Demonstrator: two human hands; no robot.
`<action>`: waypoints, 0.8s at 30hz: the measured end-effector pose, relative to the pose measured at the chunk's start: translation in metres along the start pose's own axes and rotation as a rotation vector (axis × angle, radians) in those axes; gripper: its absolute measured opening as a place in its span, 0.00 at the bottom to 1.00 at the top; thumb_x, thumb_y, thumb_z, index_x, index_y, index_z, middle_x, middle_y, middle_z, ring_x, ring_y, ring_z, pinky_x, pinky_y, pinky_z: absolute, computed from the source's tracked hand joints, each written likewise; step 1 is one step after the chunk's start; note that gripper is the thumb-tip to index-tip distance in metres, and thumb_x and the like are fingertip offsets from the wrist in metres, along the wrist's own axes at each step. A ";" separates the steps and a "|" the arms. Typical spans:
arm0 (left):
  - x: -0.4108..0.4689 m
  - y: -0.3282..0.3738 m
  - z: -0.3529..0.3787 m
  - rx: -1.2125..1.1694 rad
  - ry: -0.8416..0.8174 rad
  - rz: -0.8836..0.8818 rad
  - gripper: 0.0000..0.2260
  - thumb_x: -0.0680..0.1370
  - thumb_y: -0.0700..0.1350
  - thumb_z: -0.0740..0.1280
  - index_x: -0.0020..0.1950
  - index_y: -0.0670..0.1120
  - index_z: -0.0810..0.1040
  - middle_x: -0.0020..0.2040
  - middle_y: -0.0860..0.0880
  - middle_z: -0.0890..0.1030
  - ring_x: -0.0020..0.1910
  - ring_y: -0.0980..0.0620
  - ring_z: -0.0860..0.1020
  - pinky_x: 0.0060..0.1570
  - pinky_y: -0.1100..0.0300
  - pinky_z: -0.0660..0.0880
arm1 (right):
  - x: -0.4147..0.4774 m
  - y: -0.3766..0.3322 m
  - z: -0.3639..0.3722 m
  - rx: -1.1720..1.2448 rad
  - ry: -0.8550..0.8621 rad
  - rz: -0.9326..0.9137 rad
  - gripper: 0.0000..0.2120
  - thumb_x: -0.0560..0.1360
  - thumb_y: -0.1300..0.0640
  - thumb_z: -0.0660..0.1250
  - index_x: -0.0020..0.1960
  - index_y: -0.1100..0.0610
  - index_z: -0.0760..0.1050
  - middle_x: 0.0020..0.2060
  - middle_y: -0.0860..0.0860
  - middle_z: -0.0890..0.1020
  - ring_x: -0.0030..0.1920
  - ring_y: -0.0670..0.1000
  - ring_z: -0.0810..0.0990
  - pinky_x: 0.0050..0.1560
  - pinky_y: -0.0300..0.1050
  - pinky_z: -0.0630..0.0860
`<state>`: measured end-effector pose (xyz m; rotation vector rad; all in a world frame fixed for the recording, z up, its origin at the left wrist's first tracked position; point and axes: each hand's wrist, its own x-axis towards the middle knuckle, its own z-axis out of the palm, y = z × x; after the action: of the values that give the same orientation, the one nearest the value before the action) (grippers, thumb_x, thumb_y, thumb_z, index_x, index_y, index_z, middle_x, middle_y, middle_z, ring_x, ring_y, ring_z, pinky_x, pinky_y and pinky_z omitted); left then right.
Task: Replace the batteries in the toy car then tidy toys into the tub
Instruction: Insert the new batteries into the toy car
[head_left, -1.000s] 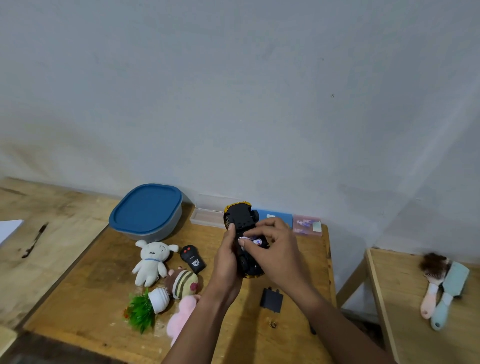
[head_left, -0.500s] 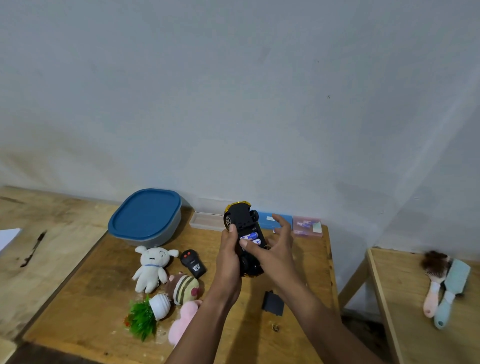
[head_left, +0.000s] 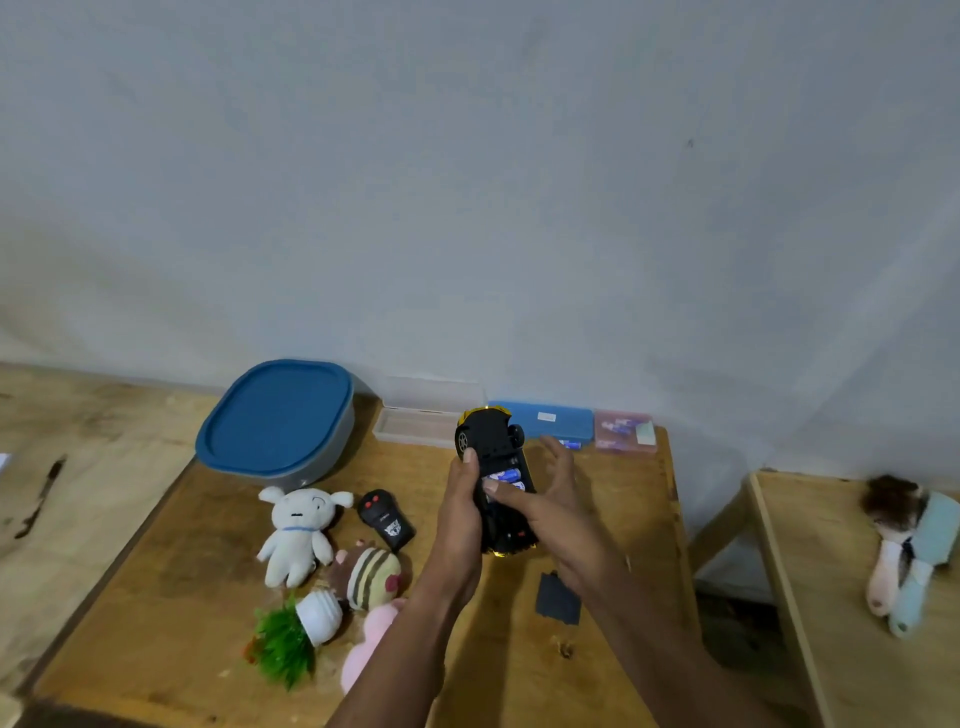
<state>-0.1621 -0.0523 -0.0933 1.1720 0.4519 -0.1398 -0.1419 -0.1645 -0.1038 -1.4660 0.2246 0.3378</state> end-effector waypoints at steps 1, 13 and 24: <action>0.006 -0.002 -0.003 -0.007 0.006 -0.033 0.21 0.84 0.60 0.56 0.69 0.50 0.77 0.61 0.39 0.83 0.60 0.39 0.82 0.63 0.36 0.76 | 0.006 0.004 0.002 -0.030 0.025 -0.012 0.44 0.59 0.43 0.81 0.69 0.35 0.63 0.69 0.48 0.68 0.62 0.51 0.76 0.53 0.46 0.80; 0.071 -0.008 -0.020 -0.142 0.056 -0.340 0.26 0.84 0.59 0.56 0.67 0.39 0.78 0.52 0.38 0.83 0.48 0.37 0.82 0.48 0.45 0.83 | 0.117 0.052 -0.031 -0.704 0.452 -0.039 0.14 0.75 0.56 0.68 0.60 0.54 0.78 0.58 0.53 0.78 0.58 0.54 0.77 0.52 0.44 0.70; 0.089 -0.014 -0.037 -0.164 -0.053 -0.376 0.24 0.85 0.58 0.54 0.60 0.41 0.81 0.46 0.41 0.83 0.39 0.42 0.84 0.41 0.50 0.84 | 0.148 0.067 -0.052 -1.304 0.380 -0.291 0.13 0.78 0.53 0.64 0.61 0.54 0.77 0.57 0.52 0.78 0.57 0.56 0.76 0.54 0.52 0.74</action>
<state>-0.0969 -0.0126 -0.1533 0.9115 0.6223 -0.4502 -0.0246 -0.1987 -0.2235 -2.8170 0.0692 -0.0993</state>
